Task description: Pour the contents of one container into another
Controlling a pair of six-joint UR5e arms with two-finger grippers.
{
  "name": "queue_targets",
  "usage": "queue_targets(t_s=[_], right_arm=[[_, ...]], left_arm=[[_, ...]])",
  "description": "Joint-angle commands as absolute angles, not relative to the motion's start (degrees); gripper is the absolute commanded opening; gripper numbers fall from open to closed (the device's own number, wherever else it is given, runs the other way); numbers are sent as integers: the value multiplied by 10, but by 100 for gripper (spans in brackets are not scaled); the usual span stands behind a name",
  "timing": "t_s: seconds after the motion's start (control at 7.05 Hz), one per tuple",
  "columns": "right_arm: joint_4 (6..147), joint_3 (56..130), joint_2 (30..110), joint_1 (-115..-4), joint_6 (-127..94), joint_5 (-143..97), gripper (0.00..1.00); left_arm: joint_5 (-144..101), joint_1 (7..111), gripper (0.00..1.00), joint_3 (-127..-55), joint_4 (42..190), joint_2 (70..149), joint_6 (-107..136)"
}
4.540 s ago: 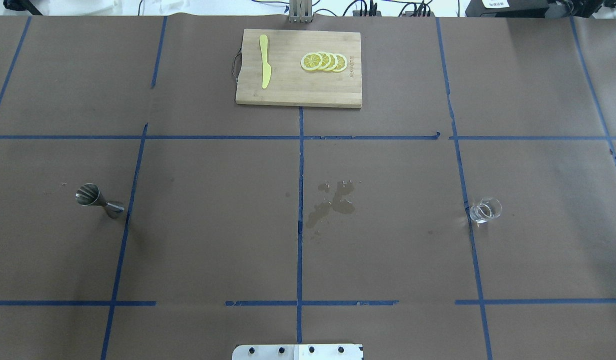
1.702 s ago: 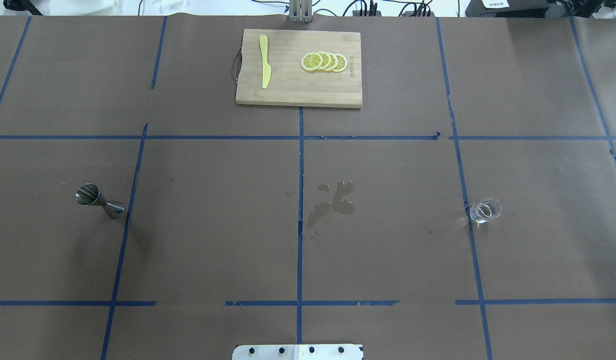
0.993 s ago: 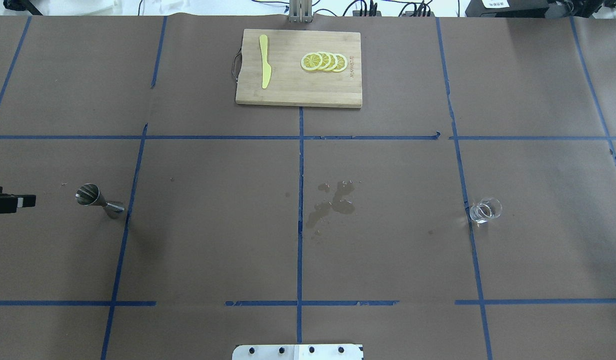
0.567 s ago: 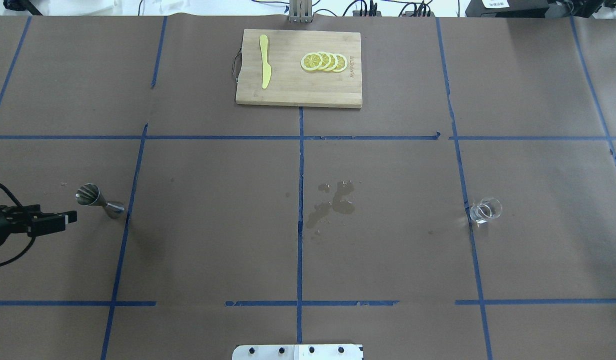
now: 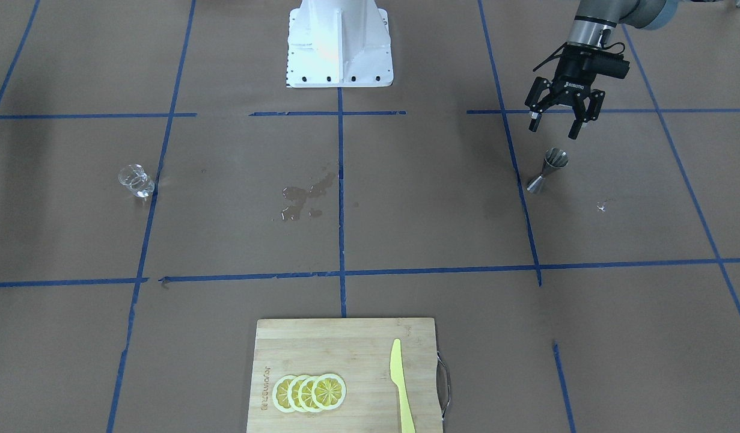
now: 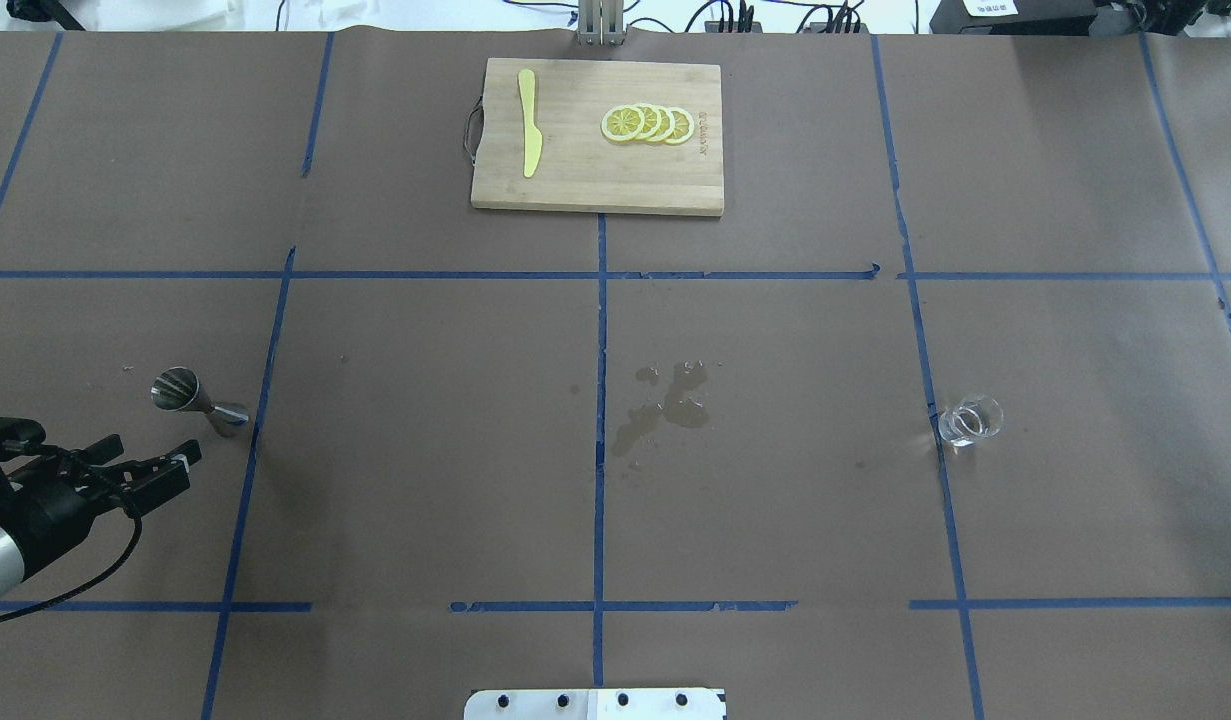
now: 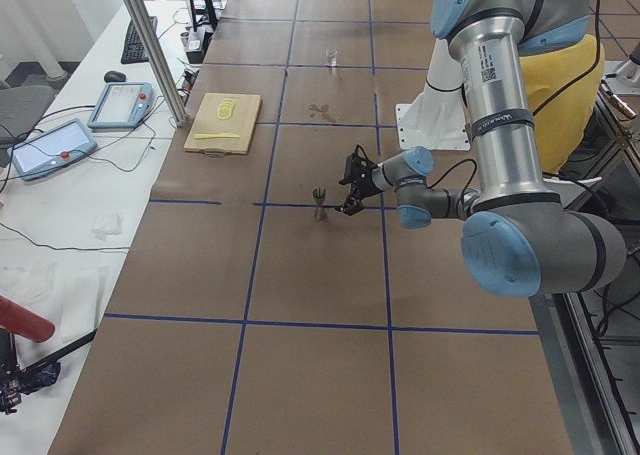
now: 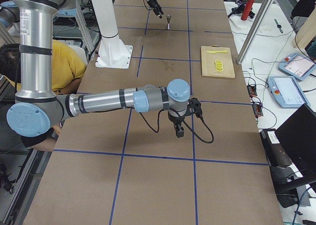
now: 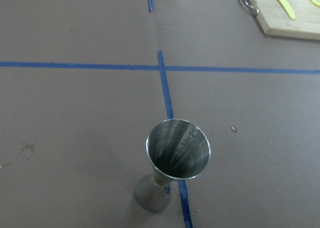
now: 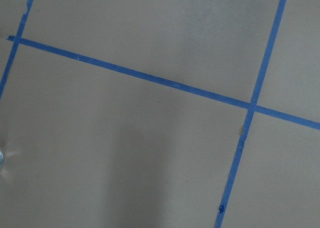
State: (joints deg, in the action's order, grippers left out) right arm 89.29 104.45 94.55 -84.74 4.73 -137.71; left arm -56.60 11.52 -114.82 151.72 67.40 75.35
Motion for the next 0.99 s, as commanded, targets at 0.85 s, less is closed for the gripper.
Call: queue_targets(t_s=[0.85], right_arm=[[893,1043,942,-847,47,-1375,100]], left_arm=[[-316,43,100,-1016,1521,748,822]])
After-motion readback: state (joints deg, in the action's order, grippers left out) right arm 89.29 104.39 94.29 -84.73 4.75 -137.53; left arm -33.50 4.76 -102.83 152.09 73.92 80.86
